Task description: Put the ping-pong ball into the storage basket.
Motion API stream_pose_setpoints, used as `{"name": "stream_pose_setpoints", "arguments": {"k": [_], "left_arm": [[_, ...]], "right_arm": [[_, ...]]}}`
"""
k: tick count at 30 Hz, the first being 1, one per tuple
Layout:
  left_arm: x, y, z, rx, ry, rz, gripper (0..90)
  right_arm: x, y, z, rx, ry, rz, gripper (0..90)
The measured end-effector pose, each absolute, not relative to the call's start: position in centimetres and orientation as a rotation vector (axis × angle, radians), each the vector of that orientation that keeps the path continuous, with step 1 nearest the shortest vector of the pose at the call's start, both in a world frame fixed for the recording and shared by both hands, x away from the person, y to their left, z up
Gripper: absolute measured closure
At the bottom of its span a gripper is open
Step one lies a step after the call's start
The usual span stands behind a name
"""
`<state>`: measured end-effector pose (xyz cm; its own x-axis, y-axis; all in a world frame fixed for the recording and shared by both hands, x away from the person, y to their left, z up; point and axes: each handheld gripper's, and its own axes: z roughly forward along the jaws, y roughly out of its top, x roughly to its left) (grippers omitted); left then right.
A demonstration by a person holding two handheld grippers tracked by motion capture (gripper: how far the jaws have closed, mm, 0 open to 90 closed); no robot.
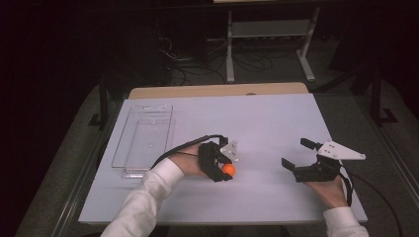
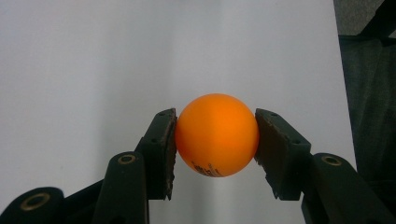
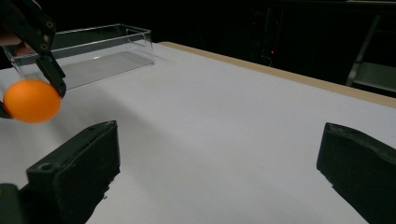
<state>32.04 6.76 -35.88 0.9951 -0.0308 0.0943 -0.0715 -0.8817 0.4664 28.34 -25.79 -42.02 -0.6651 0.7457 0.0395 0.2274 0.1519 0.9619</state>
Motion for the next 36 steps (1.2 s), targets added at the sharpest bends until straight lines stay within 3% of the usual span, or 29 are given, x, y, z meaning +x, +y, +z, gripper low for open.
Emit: {"name": "stream_pose_setpoints", "arguments": {"k": [36], "left_arm": [[32.2,10.0,-32.5,2.602,-0.010,0.197,50.6]], "right_arm": [[28.4,-26.0,-42.0,0.940,1.977,1.539,0.0]]}}
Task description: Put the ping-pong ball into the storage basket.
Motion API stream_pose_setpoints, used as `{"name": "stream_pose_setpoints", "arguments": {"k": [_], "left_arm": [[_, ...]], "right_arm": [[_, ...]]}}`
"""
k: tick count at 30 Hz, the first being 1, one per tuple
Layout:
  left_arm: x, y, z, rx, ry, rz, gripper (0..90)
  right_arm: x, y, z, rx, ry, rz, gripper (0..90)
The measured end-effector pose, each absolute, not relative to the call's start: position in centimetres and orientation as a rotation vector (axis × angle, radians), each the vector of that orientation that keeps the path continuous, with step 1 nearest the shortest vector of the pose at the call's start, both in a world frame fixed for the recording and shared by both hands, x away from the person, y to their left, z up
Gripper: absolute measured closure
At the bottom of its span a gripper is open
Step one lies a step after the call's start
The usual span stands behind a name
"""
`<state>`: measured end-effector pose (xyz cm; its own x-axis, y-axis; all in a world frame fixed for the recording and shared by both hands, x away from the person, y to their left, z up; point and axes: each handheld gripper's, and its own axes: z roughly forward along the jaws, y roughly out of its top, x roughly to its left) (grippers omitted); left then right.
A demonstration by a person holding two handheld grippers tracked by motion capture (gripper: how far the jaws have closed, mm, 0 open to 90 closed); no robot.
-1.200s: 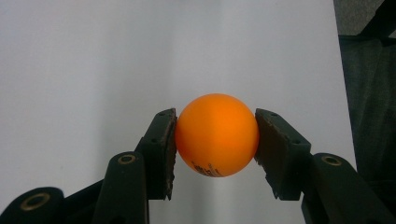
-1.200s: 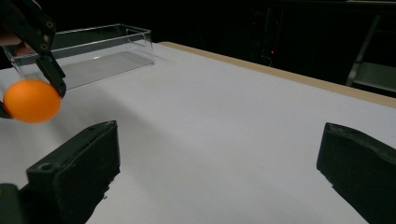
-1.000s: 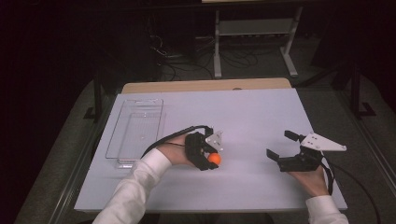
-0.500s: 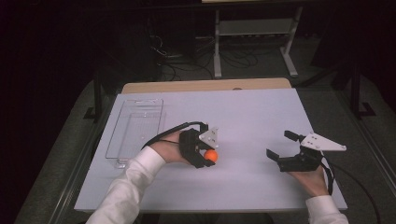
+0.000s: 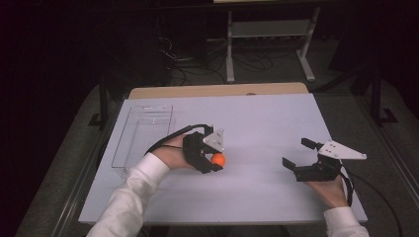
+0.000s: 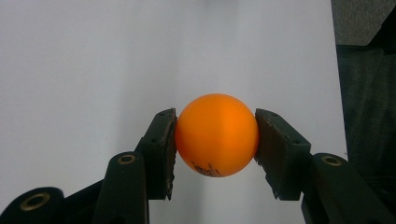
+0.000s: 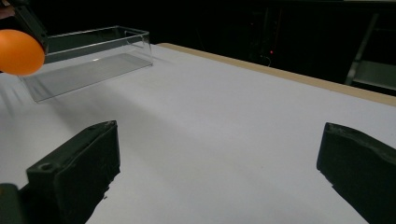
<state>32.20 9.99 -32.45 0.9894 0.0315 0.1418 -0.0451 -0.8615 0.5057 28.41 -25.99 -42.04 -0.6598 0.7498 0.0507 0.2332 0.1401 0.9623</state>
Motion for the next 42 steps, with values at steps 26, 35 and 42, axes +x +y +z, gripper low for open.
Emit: {"name": "stream_pose_setpoints", "arguments": {"k": [26,35,42], "left_arm": [[33.4,13.4,-30.6,2.613,0.083,0.277,50.8],[33.3,14.4,-30.0,2.625,0.093,0.294,50.8],[33.3,15.3,-29.7,2.643,0.104,0.317,50.8]], "right_arm": [[28.5,-26.0,-42.1,0.944,1.979,1.531,0.0],[28.5,-26.0,-42.1,0.948,1.981,1.529,0.0],[28.4,-26.0,-42.1,0.947,1.979,1.530,0.0]]}}
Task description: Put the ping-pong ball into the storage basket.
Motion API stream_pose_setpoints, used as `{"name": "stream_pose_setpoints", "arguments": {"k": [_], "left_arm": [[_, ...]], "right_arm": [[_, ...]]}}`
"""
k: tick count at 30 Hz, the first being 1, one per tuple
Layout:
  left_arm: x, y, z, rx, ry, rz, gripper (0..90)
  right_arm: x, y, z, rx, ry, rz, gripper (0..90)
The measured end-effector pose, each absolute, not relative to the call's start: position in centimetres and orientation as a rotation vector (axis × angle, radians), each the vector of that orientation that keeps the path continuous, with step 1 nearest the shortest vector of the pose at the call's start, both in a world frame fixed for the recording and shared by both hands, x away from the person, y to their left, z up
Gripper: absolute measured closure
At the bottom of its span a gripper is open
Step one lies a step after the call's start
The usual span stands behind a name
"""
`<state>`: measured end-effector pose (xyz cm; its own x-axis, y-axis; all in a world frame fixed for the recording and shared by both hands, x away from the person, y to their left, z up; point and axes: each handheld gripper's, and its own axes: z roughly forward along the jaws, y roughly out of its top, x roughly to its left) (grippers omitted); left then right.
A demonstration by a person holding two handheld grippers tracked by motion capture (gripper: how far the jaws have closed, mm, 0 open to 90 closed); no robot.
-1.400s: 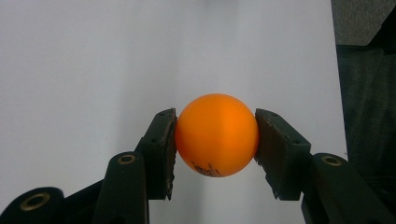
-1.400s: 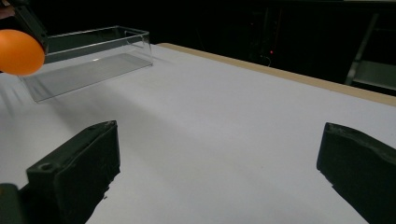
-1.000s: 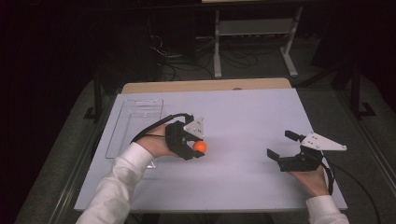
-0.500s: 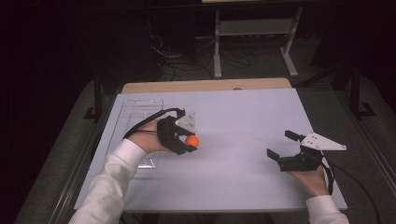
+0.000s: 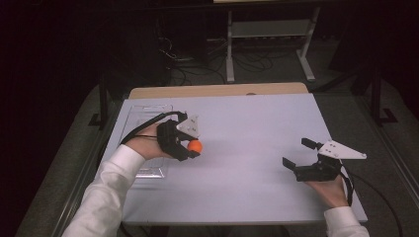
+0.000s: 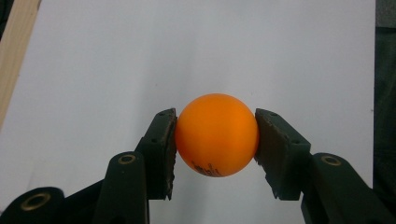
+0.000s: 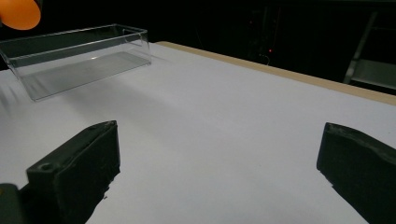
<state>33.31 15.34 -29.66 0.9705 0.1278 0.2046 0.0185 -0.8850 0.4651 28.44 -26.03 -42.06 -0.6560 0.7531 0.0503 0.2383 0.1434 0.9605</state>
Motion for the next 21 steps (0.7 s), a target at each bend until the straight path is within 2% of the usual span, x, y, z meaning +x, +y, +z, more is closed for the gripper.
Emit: {"name": "stream_pose_setpoints", "arguments": {"k": [21], "left_arm": [[33.9,17.5,-28.7,2.682,0.150,0.344,50.8]], "right_arm": [[28.5,-25.8,-42.1,0.941,1.981,1.531,0.0]]}}
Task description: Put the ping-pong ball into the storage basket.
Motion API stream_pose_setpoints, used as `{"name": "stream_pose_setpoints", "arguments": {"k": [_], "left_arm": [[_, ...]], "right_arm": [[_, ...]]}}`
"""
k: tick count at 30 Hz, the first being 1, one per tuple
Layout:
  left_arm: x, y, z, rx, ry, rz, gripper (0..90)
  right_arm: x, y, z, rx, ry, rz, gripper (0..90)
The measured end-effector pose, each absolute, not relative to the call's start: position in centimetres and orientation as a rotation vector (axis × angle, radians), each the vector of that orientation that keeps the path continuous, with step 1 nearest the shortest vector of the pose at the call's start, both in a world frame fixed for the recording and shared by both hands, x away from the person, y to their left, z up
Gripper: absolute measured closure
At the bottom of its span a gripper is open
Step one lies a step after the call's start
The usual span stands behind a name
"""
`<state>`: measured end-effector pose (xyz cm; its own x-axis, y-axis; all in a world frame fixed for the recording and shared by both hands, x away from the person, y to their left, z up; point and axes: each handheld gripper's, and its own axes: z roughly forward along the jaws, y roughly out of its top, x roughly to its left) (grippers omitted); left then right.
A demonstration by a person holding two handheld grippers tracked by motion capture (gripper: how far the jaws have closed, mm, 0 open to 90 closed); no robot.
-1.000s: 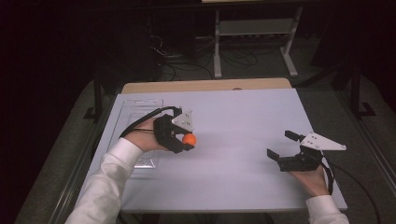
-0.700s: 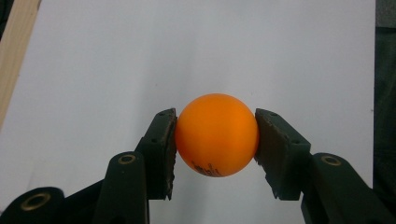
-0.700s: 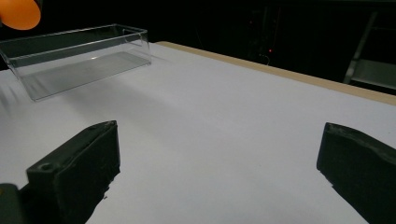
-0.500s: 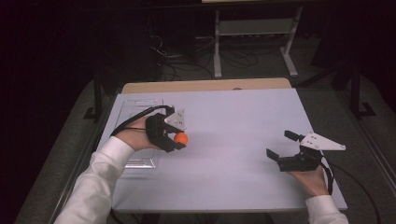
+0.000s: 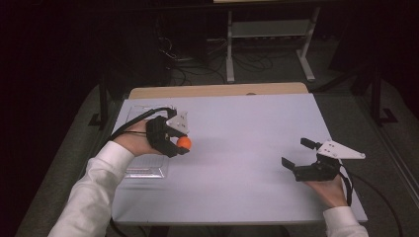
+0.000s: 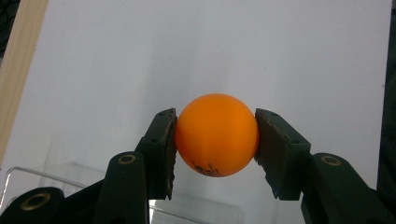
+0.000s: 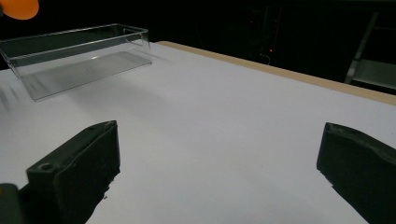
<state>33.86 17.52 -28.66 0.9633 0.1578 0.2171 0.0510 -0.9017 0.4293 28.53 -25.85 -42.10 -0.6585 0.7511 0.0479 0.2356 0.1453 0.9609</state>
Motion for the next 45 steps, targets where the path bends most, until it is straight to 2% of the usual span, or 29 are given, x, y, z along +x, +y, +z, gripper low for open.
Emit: {"name": "stream_pose_setpoints", "arguments": {"k": [45], "left_arm": [[34.6,21.7,-27.4,2.863,0.233,0.344,51.0]], "right_arm": [[28.5,-25.9,-42.1,0.945,1.982,1.523,0.0]]}}
